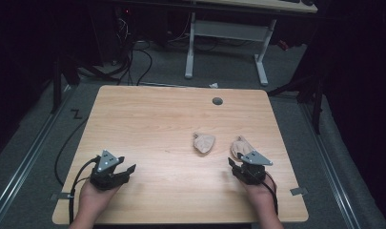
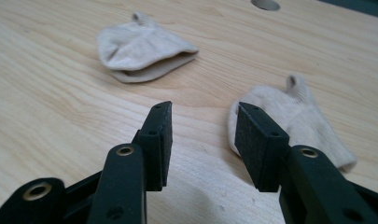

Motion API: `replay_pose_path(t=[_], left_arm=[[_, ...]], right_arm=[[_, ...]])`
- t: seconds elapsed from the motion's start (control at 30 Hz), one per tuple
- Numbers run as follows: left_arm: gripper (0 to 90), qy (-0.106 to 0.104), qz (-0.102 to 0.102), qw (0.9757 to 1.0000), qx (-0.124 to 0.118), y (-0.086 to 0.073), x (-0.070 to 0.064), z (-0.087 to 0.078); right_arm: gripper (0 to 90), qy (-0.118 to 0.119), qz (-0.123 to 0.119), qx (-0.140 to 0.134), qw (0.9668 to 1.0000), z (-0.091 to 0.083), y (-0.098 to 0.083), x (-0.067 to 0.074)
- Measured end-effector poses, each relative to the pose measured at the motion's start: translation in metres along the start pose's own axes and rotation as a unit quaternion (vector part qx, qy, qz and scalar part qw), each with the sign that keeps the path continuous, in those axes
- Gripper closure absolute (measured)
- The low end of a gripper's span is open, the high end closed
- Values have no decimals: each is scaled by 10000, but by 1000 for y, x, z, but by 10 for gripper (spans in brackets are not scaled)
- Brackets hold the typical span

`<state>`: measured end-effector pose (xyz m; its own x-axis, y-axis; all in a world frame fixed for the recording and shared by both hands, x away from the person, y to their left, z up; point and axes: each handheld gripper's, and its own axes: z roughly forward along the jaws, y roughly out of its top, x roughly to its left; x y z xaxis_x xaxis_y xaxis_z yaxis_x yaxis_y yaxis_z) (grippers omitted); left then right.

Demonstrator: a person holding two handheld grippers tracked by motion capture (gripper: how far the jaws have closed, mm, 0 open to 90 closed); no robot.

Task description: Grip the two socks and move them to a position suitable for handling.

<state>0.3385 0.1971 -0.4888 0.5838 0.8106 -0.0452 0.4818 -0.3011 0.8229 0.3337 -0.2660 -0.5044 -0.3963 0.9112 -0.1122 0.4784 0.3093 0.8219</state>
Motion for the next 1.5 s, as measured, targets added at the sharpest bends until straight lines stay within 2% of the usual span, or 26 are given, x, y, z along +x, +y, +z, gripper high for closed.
replay_pose_path(t=[0.03,0.1,0.2,0.3,0.47,0.57,0.77,0.93,1.1,1.17,1.27,1.4,1.5], left_arm=[[450,-117,-90,9999,-67,1,2,1],[448,-210,-40,9998,-46,1,3,6],[446,-150,162,9997,138,0,0,19],[449,-143,188,9995,232,-1,-2,28],[455,-204,179,9993,245,-1,-6,30],[443,-170,216,9992,305,-2,-7,30],[439,-214,180,9990,341,-4,-7,31],[439,-248,155,9986,449,-5,-6,35],[450,-395,66,9978,530,-6,-4,37],[452,-447,9,9974,563,-7,-3,37],[460,-490,-37,9974,531,-8,-3,36],[466,-492,-42,9976,477,-8,-3,34],[488,-583,-121,9970,489,-10,-2,33]], right_arm=[[567,-35,86,17,10000,1,-1,-1],[569,-48,229,44,9997,2,-2,-4],[595,-129,215,-24,9997,0,-5,-4],[588,-141,221,19,9997,-1,-9,-5],[577,-94,253,142,9995,-3,-14,-10],[585,-78,320,161,9993,-3,-15,-14],[632,-37,407,101,9991,-7,-13,-17],[671,-8,362,113,9993,-7,-12,-17],[775,40,365,123,9992,-1,-3,-20],[782,65,373,139,9992,3,3,-20],[781,74,196,171,9996,8,11,-20],[787,-24,147,223,9996,18,20,-24],[839,-248,243,220,9992,28,28,-35]])
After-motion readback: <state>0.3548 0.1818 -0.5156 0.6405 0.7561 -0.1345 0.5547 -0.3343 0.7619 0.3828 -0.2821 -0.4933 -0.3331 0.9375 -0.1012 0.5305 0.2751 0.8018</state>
